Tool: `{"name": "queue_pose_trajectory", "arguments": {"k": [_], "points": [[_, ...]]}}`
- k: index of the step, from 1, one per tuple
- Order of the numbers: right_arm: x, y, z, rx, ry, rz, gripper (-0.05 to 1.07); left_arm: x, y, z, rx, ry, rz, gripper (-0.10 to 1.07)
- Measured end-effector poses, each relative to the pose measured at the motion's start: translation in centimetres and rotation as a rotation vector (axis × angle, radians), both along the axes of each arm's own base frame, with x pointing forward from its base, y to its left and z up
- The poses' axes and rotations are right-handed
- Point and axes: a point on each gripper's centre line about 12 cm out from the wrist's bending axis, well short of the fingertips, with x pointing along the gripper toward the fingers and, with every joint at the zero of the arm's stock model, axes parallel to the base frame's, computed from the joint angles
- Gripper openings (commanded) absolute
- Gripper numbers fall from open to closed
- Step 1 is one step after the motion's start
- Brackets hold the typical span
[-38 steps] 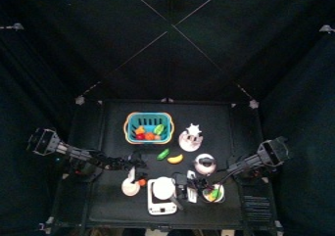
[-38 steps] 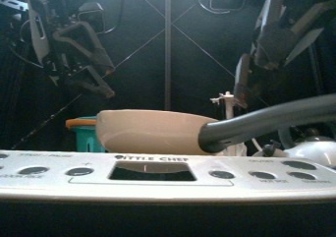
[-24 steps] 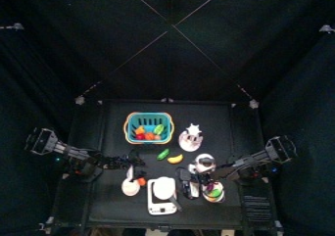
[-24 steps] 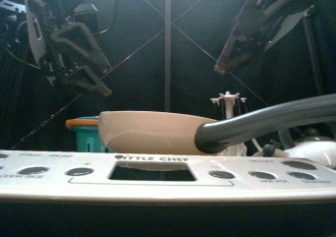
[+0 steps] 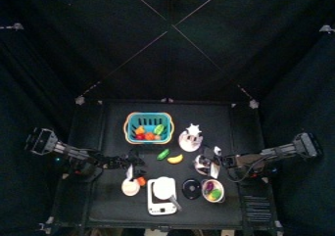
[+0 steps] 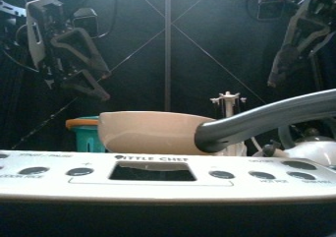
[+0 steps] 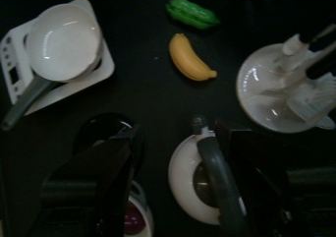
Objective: Grab squash
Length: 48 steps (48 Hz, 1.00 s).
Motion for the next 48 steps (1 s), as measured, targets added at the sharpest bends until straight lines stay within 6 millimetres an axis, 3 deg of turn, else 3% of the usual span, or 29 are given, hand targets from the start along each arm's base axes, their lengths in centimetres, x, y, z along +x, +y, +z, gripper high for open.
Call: {"name": "queue_pose_trajectory", "arguments": {"k": [9,15,19,25,34,42,48], "points": [[1.7,-1.4,1.9,-0.04,-0.159,0.016,0.92,0.0,3.3,0.7,0.018,-0.031,0.103,0.86],[4.6,-2.2,4.4,-0.067,-0.342,0.073,0.92,-0.5,4.3,0.4,0.024,-0.026,0.137,0.86],[6.2,-2.8,4.7,-0.073,-0.38,0.087,0.92,-0.7,5.7,1.0,0.03,-0.055,0.189,0.86],[7.8,-4.0,2.3,-0.047,-0.326,0.06,0.92,-1.4,8.3,2.9,0.052,-0.112,0.262,0.87],[9.9,-3.8,-0.5,0.017,-0.299,0.083,0.92,-1.7,13.3,6.1,0.082,-0.057,0.318,0.87],[12.3,-3.7,-2.4,0.08,-0.277,0.07,0.92,-2.2,18.3,6.0,0.224,0.161,0.299,0.86],[13.9,-3.9,-3.5,0.089,-0.248,0.068,0.92,-2.6,20.7,4.7,0.236,0.292,0.304,0.86]]}}
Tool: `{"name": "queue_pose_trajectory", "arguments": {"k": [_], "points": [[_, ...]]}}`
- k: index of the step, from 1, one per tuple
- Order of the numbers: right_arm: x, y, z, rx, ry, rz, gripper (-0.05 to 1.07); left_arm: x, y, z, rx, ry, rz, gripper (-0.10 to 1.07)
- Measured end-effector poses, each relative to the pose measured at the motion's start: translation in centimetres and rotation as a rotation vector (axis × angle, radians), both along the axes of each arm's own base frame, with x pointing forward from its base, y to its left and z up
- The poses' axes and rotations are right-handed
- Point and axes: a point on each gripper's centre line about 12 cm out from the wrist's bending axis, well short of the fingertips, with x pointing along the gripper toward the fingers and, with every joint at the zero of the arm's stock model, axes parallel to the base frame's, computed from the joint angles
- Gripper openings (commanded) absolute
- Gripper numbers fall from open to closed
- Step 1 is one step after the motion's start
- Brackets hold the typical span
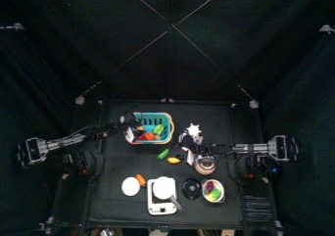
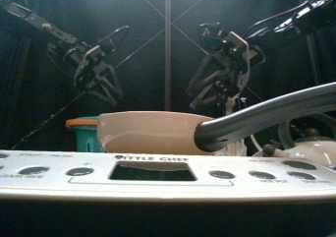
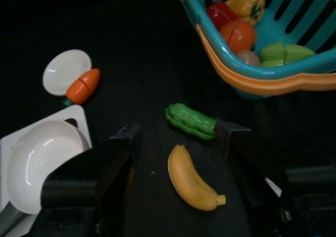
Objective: Grab squash
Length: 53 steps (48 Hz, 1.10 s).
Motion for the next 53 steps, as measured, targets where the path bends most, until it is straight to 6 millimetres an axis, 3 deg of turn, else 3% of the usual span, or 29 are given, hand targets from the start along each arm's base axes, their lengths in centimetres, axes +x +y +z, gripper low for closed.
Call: {"name": "queue_pose_trajectory", "arguments": {"k": [8,21,28,48,53], "points": [[1.7,-0.3,-0.9,-0.001,0.02,0.002,0.92,1.1,0.9,-3.1,-0.097,0.133,-0.012,0.86],[1.6,-0.3,-1.1,0.013,0.024,-0.006,0.92,1.9,2.4,-6.5,-0.063,0.413,-0.126,0.86],[1.6,-0.1,-1.3,0.016,0.03,-0.005,0.92,2.6,2.4,-9.5,-0.093,0.504,-0.162,0.86],[1.4,0.7,-1.8,0.025,0.043,0.011,0.92,4.2,2.6,-11.4,-0.12,0.535,-0.176,0.84],[1.3,0.9,-1.9,0.031,0.045,0.012,0.92,4.3,2.6,-11.4,-0.121,0.535,-0.176,0.73]]}}
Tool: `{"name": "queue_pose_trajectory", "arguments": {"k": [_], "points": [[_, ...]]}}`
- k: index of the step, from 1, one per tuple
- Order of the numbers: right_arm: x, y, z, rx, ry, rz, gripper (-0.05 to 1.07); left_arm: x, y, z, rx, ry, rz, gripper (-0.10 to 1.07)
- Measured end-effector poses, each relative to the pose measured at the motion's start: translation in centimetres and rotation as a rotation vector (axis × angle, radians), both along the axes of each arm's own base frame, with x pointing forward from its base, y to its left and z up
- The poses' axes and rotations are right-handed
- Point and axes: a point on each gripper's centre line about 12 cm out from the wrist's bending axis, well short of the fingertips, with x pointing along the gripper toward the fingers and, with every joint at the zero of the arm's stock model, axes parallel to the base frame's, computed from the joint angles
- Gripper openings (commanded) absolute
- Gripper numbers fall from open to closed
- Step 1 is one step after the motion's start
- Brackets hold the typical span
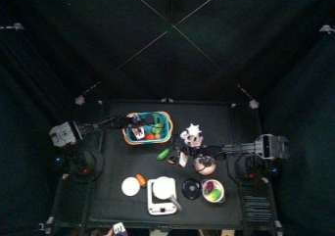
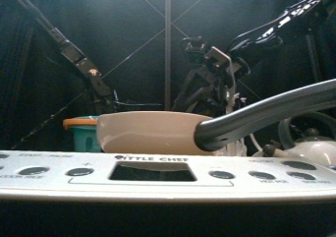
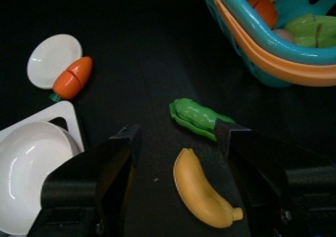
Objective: Grab squash
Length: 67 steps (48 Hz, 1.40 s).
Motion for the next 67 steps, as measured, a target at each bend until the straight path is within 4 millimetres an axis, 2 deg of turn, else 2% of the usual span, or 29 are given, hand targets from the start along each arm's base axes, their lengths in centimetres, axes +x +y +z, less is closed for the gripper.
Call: {"name": "queue_pose_trajectory", "arguments": {"k": [5,8,13,16,24,35,44,52,58,67], "points": [[0.0,0.0,-0.1,0.001,0.001,-0.001,0.92,0.1,0.1,0.3,0.005,-0.008,0.0,0.54],[0.0,0.1,-0.1,0.003,0.001,0.0,0.92,0.1,0.1,0.3,0.005,-0.008,0.002,0.47],[-0.1,0.1,-0.2,0.003,0.004,0.001,0.92,0.1,0.1,0.7,0.009,-0.016,0.004,0.48],[-0.1,0.1,-0.2,0.003,0.006,0.001,0.92,0.2,0.2,1.7,0.018,-0.03,0.004,0.48],[-0.2,0.2,-0.3,0.004,0.009,0.003,0.92,1.4,-0.3,6.0,0.064,-0.106,-0.029,0.48],[-0.4,0.2,-0.6,0.004,0.019,0.002,0.92,2.4,-1.7,8.5,0.098,-0.145,-0.082,0.48],[-0.9,0.1,-0.9,-0.001,0.053,-0.01,0.92,2.0,-2.0,12.3,0.163,-0.237,-0.091,0.48],[-1.4,0.1,-1.0,-0.003,0.062,-0.014,0.92,2.1,-3.6,15.2,0.217,-0.339,-0.131,0.48],[-1.8,0.2,-0.5,-0.007,0.05,-0.01,0.92,2.1,-4.9,14.5,0.2,-0.342,-0.155,0.48],[-2.2,0.4,0.4,-0.024,0.035,-0.001,0.92,2.0,-5.0,13.9,0.192,-0.364,-0.143,0.48]]}}
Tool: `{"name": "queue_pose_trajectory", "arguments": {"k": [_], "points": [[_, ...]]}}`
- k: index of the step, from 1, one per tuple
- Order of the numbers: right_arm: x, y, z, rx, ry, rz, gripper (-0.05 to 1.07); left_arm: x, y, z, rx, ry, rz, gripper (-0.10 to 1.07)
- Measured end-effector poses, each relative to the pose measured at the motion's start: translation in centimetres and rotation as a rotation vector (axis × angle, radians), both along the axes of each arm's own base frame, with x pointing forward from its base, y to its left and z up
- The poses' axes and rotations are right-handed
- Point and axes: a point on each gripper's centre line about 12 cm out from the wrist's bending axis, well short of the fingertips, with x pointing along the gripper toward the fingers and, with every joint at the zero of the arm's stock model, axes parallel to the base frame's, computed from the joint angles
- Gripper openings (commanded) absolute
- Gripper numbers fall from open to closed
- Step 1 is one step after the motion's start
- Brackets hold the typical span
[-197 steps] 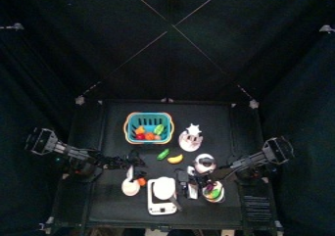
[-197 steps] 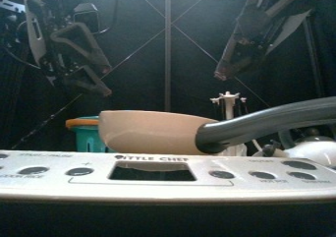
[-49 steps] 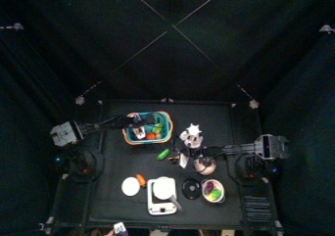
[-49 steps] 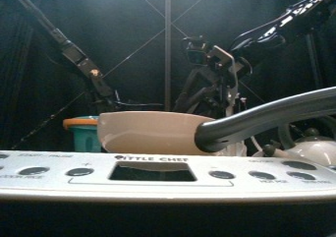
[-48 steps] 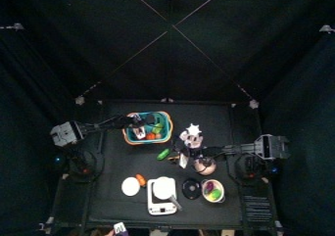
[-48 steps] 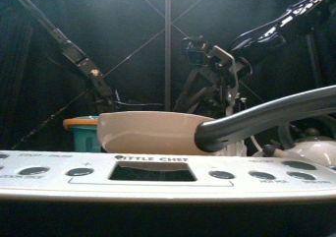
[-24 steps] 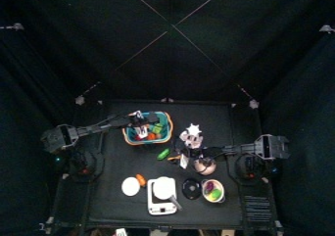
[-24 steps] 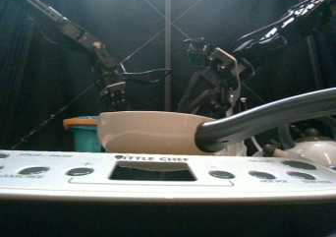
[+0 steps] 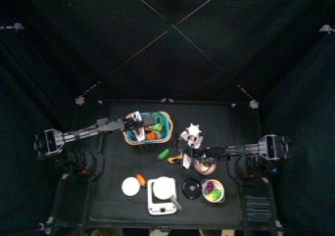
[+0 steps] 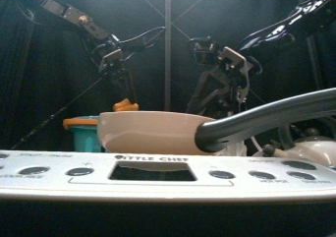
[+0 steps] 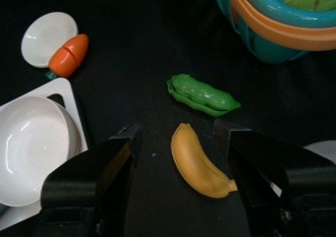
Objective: Grab squash
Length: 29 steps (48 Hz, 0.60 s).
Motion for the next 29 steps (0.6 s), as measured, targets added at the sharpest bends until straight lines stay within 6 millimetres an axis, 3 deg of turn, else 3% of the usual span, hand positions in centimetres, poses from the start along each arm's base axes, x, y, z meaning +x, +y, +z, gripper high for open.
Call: {"name": "queue_pose_trajectory", "arguments": {"k": [15,29], "points": [[-0.1,0.0,0.2,0.003,-0.004,-0.004,0.92,-1.0,-0.8,-2.6,-0.06,0.03,0.013,0.48],[-0.1,0.0,0.4,-0.033,-0.005,0.02,0.92,-1.5,-1.5,-1.5,-0.094,-0.104,0.048,0.48]]}}
